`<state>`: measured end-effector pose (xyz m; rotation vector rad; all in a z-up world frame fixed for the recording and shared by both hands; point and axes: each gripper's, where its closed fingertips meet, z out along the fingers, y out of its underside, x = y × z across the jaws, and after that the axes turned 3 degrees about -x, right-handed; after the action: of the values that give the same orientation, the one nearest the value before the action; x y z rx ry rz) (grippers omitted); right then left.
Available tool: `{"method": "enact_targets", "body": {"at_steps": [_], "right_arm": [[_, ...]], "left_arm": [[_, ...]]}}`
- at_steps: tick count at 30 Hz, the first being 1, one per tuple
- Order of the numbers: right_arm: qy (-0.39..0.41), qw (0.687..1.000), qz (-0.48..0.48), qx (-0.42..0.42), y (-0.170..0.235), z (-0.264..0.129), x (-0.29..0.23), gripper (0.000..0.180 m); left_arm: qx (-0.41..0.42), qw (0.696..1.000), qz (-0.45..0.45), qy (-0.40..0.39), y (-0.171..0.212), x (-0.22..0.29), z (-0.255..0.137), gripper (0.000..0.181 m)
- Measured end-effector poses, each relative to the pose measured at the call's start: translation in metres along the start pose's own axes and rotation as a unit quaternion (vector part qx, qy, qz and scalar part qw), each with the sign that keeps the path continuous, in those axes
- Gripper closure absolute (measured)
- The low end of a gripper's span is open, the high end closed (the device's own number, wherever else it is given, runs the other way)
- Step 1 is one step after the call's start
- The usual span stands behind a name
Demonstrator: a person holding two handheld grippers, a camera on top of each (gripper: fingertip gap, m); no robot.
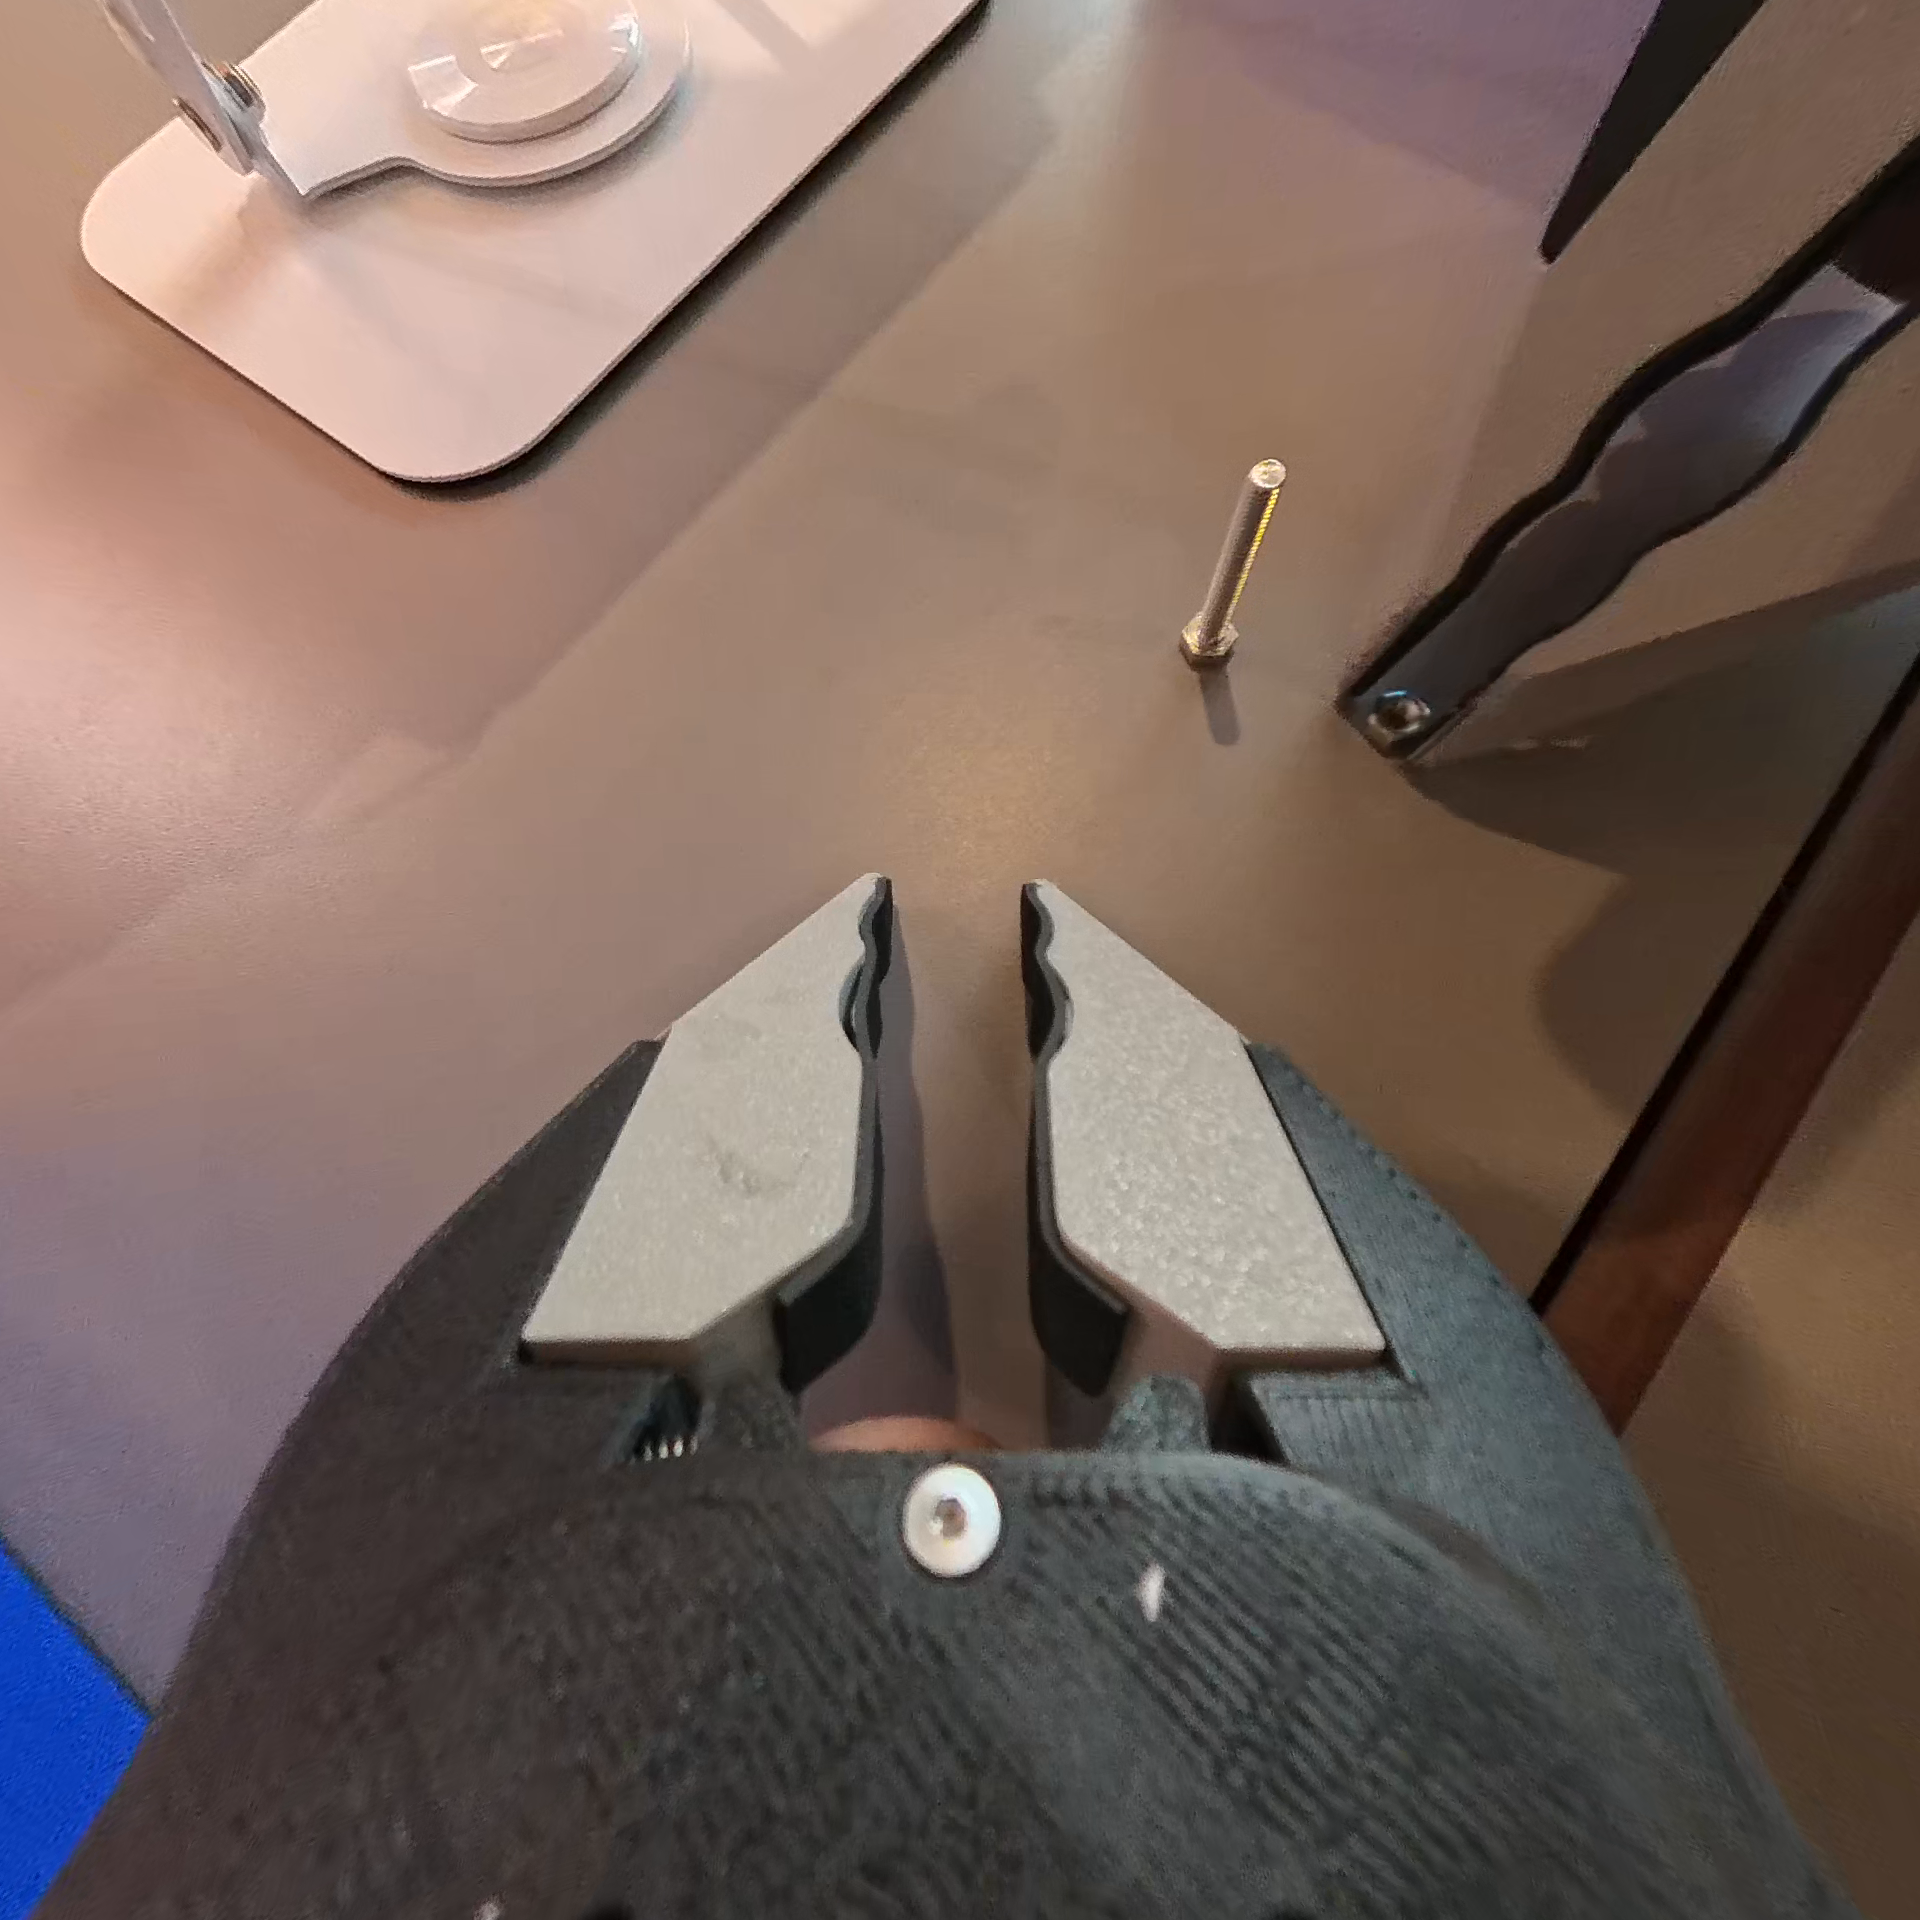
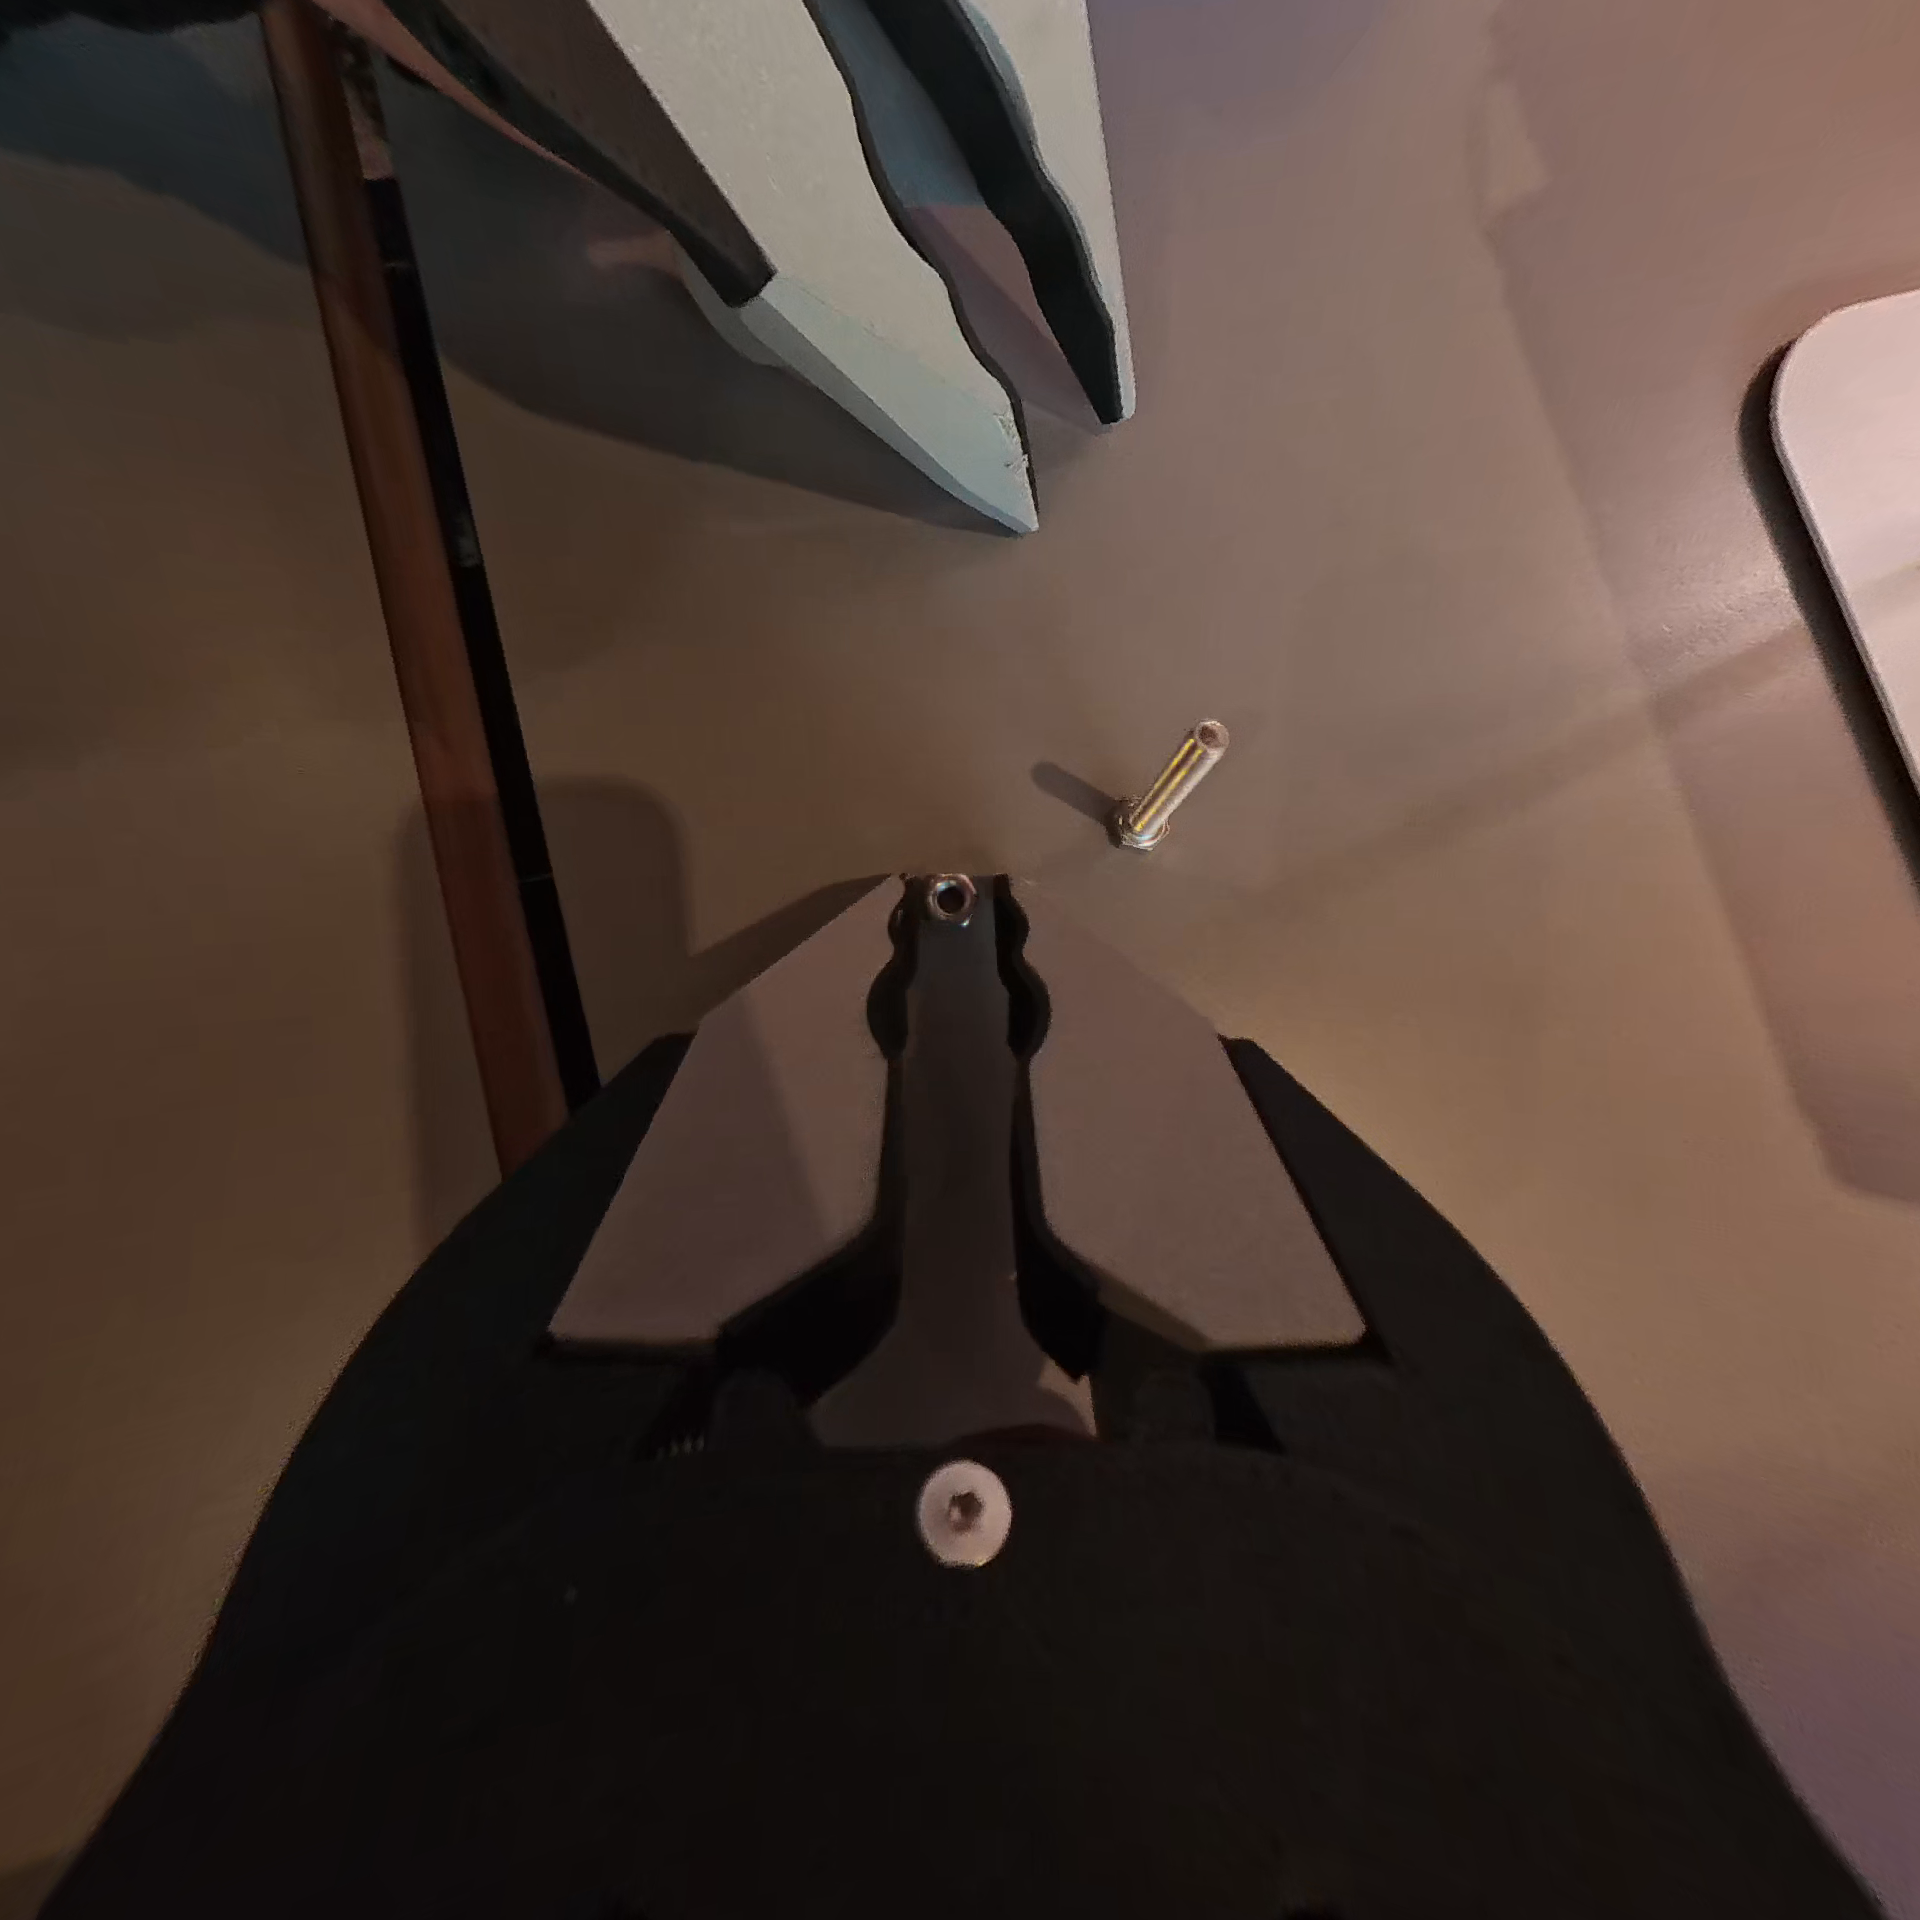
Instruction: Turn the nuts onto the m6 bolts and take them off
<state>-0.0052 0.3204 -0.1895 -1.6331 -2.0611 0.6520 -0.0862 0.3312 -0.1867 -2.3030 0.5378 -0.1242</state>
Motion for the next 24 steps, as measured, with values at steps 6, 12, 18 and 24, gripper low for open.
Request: {"method": "enact_targets", "body": {"at_steps": [6,12,18,24], "right_arm": [[-0.004,1.000,0.012,0.003,0.001,-0.001,0.002,0.172],[-0.009,0.998,0.043,0.043,-0.005,-0.014,0.010,0.172],[0.008,0.996,0.056,0.072,-0.011,-0.030,0.020,0.172],[0.015,0.994,0.059,0.091,-0.015,-0.043,0.024,0.172]], "left_arm": [[0.000,1.000,0.001,0.000,0.000,0.000,0.000,0.159],[0.017,0.998,0.027,0.061,-0.010,0.024,0.002,0.159],[0.029,0.993,0.049,0.104,-0.030,0.048,0.015,0.157],[0.038,0.994,0.065,0.078,-0.043,0.044,0.025,0.157]]}}
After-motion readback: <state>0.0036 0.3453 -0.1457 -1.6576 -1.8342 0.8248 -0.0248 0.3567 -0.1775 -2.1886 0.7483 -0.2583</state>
